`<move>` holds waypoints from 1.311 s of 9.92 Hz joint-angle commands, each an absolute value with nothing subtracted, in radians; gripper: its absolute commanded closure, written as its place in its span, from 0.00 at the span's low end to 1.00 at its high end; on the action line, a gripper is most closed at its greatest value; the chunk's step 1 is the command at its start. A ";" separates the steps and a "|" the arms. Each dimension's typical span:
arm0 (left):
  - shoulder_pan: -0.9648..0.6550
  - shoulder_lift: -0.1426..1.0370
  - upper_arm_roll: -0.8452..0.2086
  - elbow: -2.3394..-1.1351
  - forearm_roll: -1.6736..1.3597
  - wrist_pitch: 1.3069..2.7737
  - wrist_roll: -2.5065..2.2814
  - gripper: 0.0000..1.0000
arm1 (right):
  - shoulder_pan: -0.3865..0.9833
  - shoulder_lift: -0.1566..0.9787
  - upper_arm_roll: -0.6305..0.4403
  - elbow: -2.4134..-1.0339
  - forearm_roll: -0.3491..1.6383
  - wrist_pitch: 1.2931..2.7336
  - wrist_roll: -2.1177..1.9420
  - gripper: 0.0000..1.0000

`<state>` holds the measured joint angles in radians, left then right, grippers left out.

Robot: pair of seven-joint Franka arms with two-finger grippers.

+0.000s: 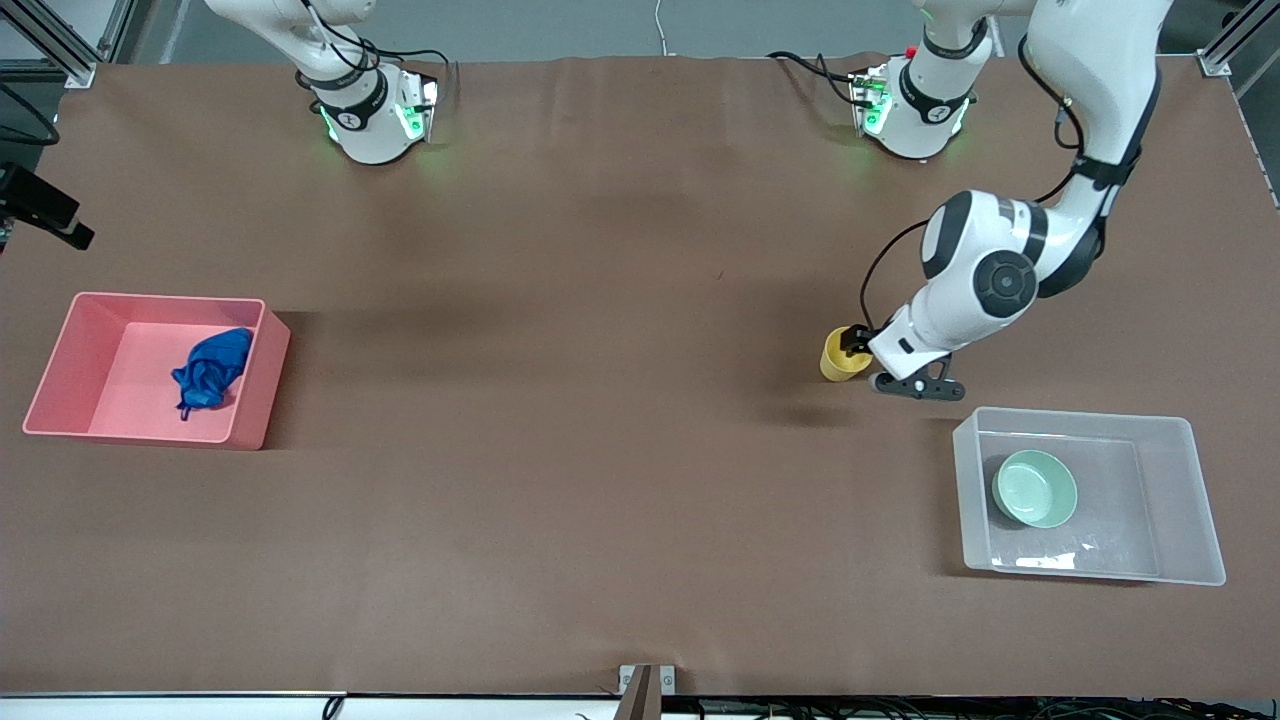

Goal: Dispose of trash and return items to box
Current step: 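Retract the right gripper while the left gripper reaches the yellow cup, then grasp the yellow cup with the left gripper and carry it over the bowl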

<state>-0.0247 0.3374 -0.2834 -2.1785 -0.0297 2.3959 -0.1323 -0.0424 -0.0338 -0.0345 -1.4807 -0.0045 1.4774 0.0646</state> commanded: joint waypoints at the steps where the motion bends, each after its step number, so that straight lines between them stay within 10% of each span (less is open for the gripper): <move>1: -0.026 0.377 -0.295 -2.194 -0.008 2.427 -0.172 0.85 | -0.043 -0.003 -0.028 -1.410 -0.029 1.467 0.049 0.00; 6: -0.011 0.307 -0.290 -2.181 -0.008 2.393 -0.146 1.00 | -0.040 -0.006 -0.077 -1.434 -0.009 1.443 0.003 0.00; 13: 0.005 0.480 0.018 -1.636 -0.025 2.191 0.158 1.00 | -0.046 -0.005 -0.067 -1.434 -0.008 1.445 0.005 0.00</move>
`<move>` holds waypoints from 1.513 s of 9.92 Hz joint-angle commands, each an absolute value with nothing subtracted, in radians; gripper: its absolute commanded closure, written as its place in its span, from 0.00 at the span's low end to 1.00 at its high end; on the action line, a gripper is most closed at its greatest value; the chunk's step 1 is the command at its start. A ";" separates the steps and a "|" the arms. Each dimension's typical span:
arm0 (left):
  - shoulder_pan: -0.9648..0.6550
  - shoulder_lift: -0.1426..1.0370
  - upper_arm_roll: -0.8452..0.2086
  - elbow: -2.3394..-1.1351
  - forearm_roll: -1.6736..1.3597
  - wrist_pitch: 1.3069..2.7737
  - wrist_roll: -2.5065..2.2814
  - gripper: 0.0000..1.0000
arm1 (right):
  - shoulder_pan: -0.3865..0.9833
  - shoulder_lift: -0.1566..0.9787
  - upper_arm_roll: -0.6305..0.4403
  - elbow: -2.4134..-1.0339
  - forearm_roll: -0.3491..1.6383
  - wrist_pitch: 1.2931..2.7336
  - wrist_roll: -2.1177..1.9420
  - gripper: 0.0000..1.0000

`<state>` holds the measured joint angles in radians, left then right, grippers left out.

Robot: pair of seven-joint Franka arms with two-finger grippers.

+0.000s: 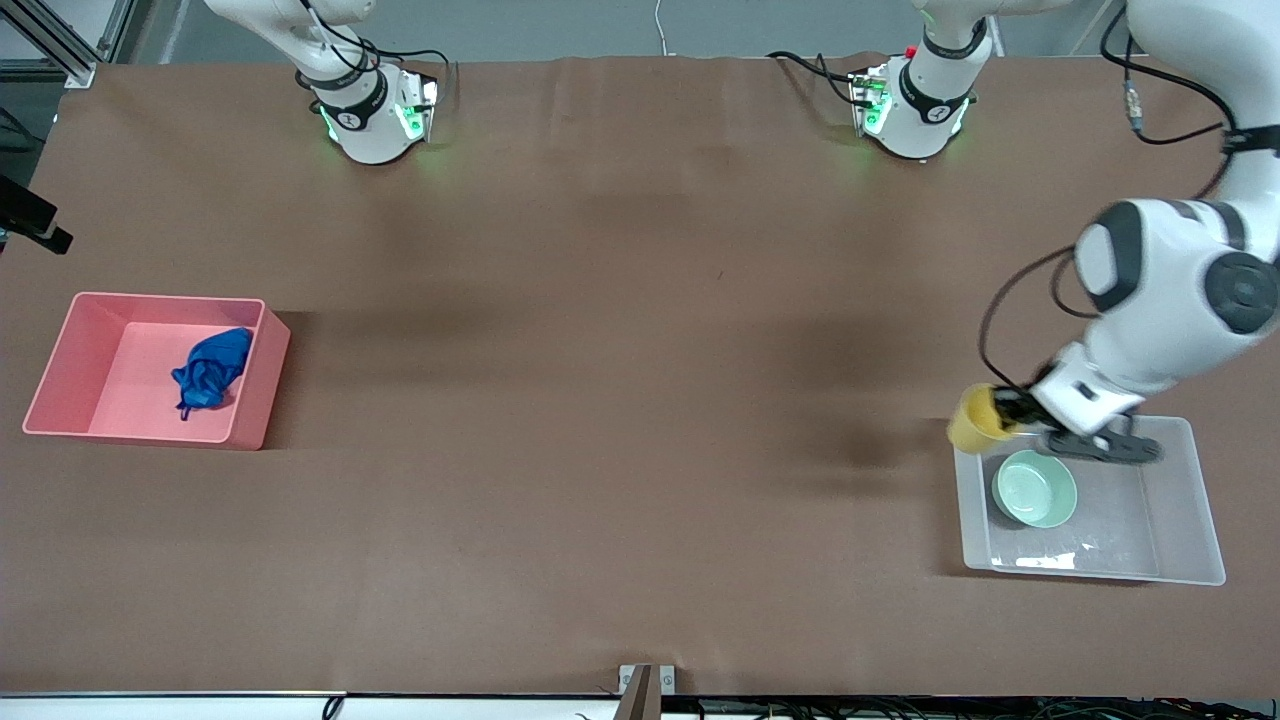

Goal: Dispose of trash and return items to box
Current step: 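Grasp the yellow cup with the left gripper and carry it over the bowl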

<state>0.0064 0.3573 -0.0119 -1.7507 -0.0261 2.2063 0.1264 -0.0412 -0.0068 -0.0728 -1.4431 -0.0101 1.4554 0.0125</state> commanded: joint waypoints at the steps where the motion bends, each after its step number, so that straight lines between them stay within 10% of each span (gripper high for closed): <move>1: 0.024 0.529 0.026 -1.582 -0.025 2.189 0.161 1.00 | -0.046 -0.005 -0.067 -1.433 -0.008 1.445 0.005 0.00; 8: 0.040 0.687 0.123 -1.542 -0.176 2.210 0.350 0.96 | -0.043 -0.006 -0.068 -1.434 -0.008 1.445 0.005 0.00; 9: 0.038 0.698 0.124 -1.540 -0.179 2.218 0.336 0.83 | -0.043 -0.006 -0.069 -1.434 -0.008 1.445 0.005 0.00; 11: 0.043 0.669 0.124 -1.536 -0.170 2.218 0.336 0.00 | -0.043 -0.006 -0.069 -1.434 -0.008 1.445 0.005 0.00; 15: 0.020 0.462 0.114 -1.552 -0.166 2.154 0.241 0.00 | -0.044 -0.006 -0.067 -1.434 -0.008 1.443 0.005 0.00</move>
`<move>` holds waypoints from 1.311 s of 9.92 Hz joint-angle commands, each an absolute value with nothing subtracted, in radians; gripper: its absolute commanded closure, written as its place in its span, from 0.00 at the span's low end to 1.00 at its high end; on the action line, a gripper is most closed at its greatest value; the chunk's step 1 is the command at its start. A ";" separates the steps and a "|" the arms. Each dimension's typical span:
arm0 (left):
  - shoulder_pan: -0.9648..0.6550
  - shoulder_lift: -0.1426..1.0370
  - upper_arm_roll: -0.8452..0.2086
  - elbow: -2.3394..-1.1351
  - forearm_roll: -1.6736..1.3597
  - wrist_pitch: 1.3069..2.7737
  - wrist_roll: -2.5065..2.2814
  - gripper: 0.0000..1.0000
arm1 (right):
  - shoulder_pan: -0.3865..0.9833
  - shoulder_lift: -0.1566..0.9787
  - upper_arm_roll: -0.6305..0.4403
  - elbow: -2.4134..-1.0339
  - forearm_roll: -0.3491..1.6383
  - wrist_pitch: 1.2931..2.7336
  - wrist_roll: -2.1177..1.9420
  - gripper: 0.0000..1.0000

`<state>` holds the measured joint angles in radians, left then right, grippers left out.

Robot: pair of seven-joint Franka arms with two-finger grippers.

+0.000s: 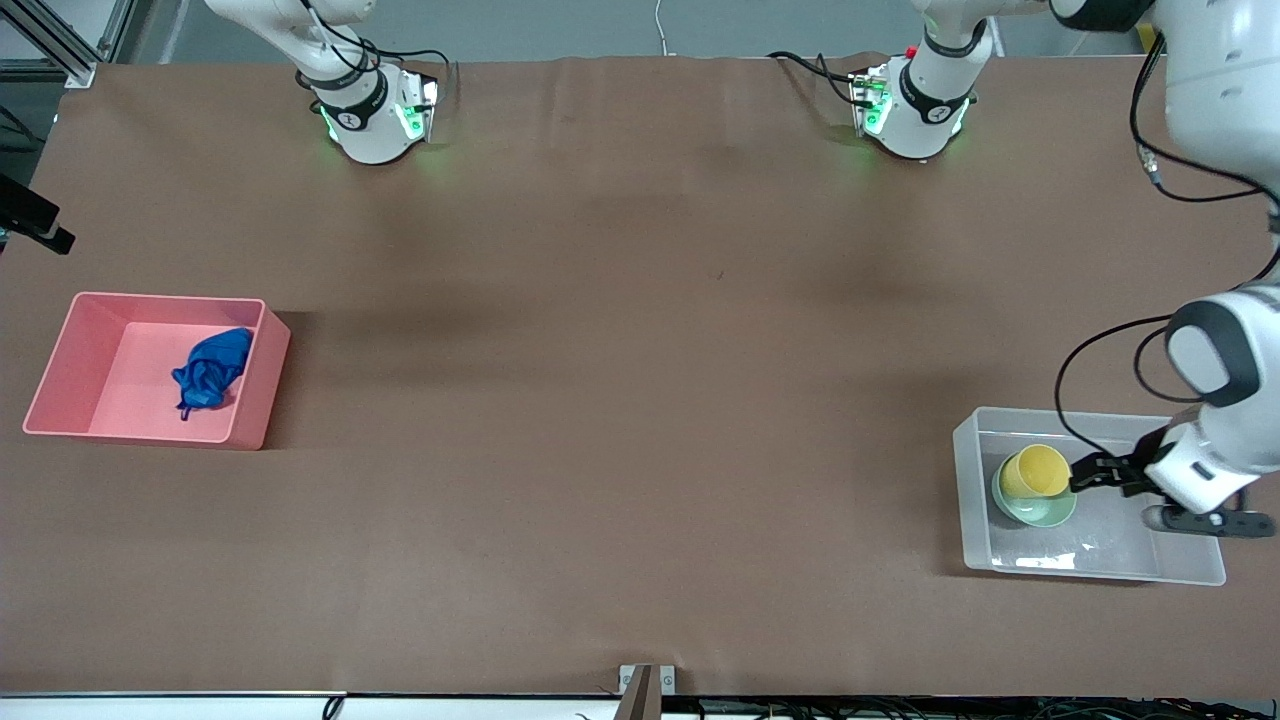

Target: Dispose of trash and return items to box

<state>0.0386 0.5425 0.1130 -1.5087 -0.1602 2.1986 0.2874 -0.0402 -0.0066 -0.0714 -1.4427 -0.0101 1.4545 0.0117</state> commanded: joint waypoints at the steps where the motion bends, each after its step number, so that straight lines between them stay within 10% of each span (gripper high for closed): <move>1: 0.006 0.381 0.103 -1.577 -0.163 2.090 0.166 0.00 | -0.044 -0.006 -0.069 -1.434 -0.008 1.443 0.005 0.00; 5: 0.011 0.024 -0.057 -1.824 0.008 1.976 -0.050 0.00 | -0.052 -0.008 -0.069 -1.434 -0.008 1.431 0.000 0.00; 13: -0.052 0.003 -0.026 -1.543 -0.011 1.566 -0.012 0.00 | -0.100 -0.008 -0.031 -1.434 -0.008 1.431 -0.031 0.00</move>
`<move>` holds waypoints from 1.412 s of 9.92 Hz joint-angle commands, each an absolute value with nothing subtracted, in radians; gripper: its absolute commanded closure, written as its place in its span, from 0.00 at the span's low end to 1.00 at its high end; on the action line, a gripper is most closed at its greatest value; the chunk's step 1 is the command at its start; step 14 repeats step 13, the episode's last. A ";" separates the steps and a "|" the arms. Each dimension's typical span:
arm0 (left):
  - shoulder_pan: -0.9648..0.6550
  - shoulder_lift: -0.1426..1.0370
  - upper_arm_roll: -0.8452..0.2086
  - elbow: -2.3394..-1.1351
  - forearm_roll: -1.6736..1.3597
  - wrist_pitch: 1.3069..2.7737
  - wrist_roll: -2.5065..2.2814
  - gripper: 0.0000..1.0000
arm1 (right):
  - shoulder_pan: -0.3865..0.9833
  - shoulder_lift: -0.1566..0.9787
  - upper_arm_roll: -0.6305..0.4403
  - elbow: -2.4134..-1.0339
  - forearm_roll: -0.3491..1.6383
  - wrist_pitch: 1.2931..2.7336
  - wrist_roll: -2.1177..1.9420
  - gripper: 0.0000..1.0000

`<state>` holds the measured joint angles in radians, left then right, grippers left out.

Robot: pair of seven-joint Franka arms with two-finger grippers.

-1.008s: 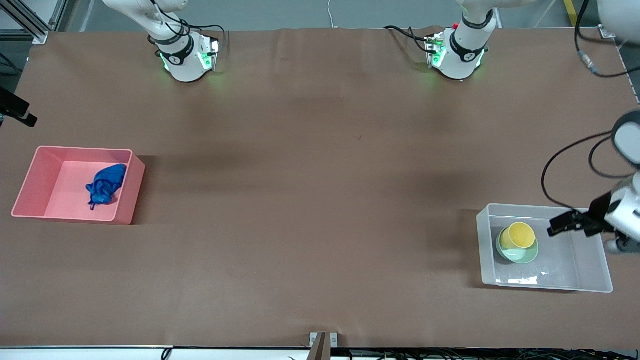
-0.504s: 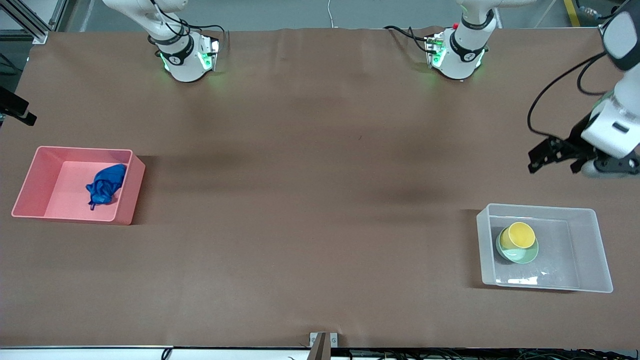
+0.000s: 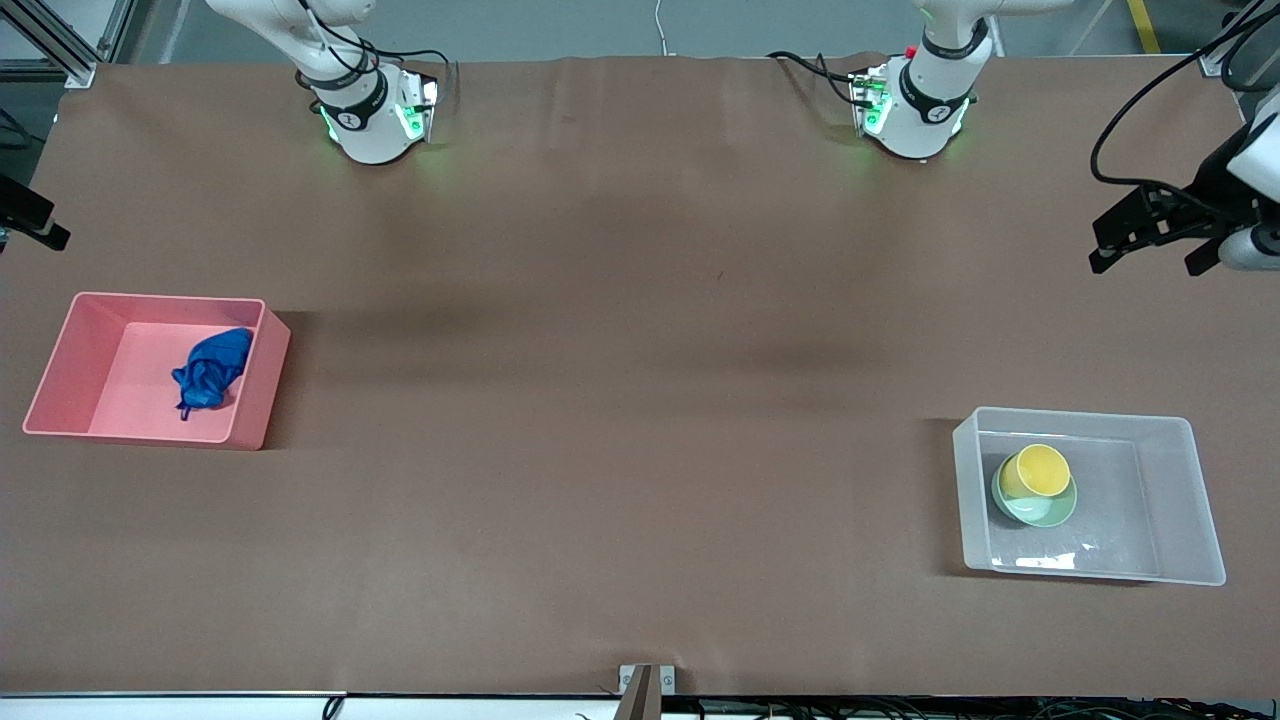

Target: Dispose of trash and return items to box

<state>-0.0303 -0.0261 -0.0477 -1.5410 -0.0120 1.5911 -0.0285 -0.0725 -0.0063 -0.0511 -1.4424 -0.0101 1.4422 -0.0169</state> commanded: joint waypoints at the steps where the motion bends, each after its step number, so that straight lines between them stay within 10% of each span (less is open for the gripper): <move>1: -0.061 -0.020 0.003 -1.564 -0.058 1.559 -0.018 0.00 | -0.100 -0.008 -0.031 -1.434 -0.008 1.430 -0.031 0.00; 14: -0.089 -0.055 0.002 -1.620 -0.002 1.563 -0.037 0.00 | -0.098 -0.008 -0.031 -1.434 -0.008 1.430 -0.031 0.00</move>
